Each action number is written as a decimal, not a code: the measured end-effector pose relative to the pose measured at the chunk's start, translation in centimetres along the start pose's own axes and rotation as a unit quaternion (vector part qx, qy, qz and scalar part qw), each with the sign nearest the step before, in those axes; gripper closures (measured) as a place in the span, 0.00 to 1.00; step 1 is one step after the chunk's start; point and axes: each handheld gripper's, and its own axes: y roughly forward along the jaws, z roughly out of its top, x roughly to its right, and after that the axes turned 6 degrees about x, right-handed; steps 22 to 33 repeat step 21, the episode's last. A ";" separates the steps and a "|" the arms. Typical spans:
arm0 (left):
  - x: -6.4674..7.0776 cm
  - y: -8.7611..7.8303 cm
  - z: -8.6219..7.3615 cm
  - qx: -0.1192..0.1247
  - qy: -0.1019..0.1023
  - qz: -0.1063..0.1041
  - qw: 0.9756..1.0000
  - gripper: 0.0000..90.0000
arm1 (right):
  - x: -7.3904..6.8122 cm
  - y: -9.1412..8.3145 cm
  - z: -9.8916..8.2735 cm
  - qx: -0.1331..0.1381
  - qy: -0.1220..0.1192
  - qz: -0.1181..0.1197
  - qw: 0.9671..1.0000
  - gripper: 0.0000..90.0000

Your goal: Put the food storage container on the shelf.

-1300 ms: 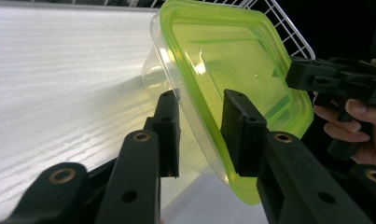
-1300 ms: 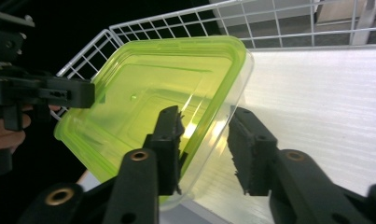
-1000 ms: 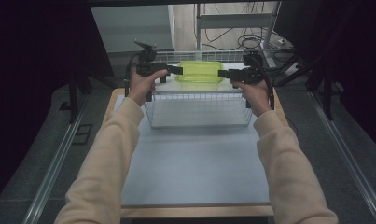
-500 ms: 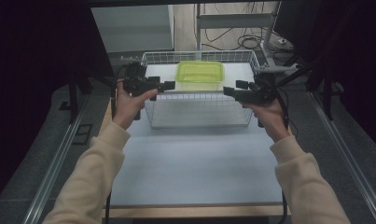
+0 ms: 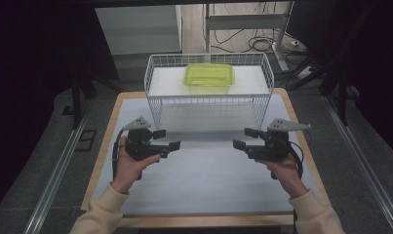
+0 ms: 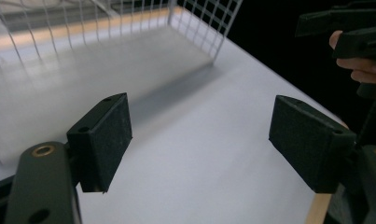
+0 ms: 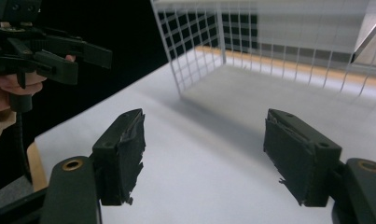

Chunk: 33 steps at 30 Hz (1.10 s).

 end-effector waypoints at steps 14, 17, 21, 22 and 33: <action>-0.4 1.3 -6.4 -0.056 -0.022 0.006 0.998 0.24 | -0.1 0.5 -8.1 -0.074 -0.015 -0.025 0.997 0.28; -0.4 1.3 -6.5 -0.057 -0.018 0.006 0.998 0.24 | -0.2 0.3 -8.0 -0.058 -0.020 -0.027 0.998 0.26; -0.6 1.4 -7.0 -0.059 -0.016 0.012 0.998 0.24 | 0.0 0.0 -8.0 -0.050 -0.026 -0.037 0.998 0.22; -0.6 1.4 -7.0 -0.059 -0.016 0.012 0.998 0.24 | 0.0 0.0 -8.0 -0.050 -0.026 -0.037 0.998 0.22; -0.6 1.4 -7.0 -0.059 -0.016 0.012 0.998 0.24 | 0.0 0.0 -8.0 -0.050 -0.026 -0.037 0.998 0.22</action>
